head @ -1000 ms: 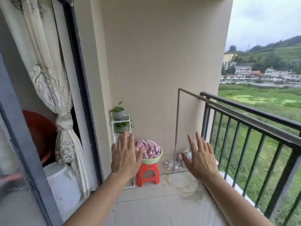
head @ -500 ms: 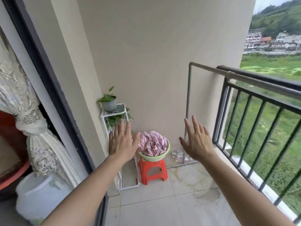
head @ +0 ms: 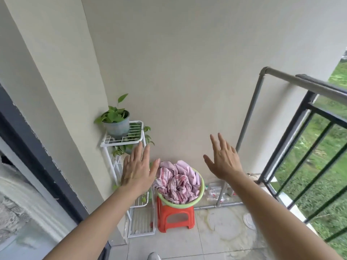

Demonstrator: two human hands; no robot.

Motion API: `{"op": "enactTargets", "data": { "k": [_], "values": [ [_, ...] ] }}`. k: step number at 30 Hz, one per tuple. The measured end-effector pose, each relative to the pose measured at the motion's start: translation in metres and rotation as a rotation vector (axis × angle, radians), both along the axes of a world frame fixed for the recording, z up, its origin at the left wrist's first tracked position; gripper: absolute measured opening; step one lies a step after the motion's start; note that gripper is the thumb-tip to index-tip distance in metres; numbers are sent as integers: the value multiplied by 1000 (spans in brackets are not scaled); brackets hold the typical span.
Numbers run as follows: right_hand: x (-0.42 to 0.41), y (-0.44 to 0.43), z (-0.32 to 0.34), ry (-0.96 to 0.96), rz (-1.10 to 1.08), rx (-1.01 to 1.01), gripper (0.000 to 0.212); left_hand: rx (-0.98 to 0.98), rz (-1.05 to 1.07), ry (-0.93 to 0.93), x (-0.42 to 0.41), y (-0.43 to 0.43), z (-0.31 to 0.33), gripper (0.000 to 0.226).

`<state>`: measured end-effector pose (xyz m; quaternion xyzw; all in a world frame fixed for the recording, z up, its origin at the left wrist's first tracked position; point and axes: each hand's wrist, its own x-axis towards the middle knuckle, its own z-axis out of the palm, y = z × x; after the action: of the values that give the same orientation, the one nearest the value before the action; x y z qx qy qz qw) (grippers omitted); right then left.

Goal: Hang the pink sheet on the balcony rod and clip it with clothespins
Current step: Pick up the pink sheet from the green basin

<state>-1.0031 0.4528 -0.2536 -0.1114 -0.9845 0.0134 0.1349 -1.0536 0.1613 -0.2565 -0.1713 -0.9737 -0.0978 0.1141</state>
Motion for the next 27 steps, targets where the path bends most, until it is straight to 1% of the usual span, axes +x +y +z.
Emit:
{"op": "enactTargets", "data": {
  "k": [4,7,12,17,20,23,25,27],
  "values": [
    [-98,14,-49,-118,-27,-15,85,-6,-34,-120,-103,15,-49,75],
    [-158,29,-74,-249,-62,-29,86,-13,-76,-229,-177,32,-80,76],
    [-228,55,-107,-437,-134,-101,84,-181,-189,-427,-263,62,-128,71],
    [-273,82,-156,-580,-140,-185,83,-236,-218,-552,-305,99,-180,70],
    [-300,99,-194,-670,-128,-247,82,-220,-190,-679,-317,120,-217,69],
    [-324,110,-247,-717,-95,-326,78,-167,-103,-771,-321,137,-265,68],
    [-337,112,-291,-741,-47,-378,72,-145,-46,-835,-321,147,-304,65],
    [-348,110,-342,-762,1,-447,63,-86,15,-937,-319,155,-346,58]
  ]
}}
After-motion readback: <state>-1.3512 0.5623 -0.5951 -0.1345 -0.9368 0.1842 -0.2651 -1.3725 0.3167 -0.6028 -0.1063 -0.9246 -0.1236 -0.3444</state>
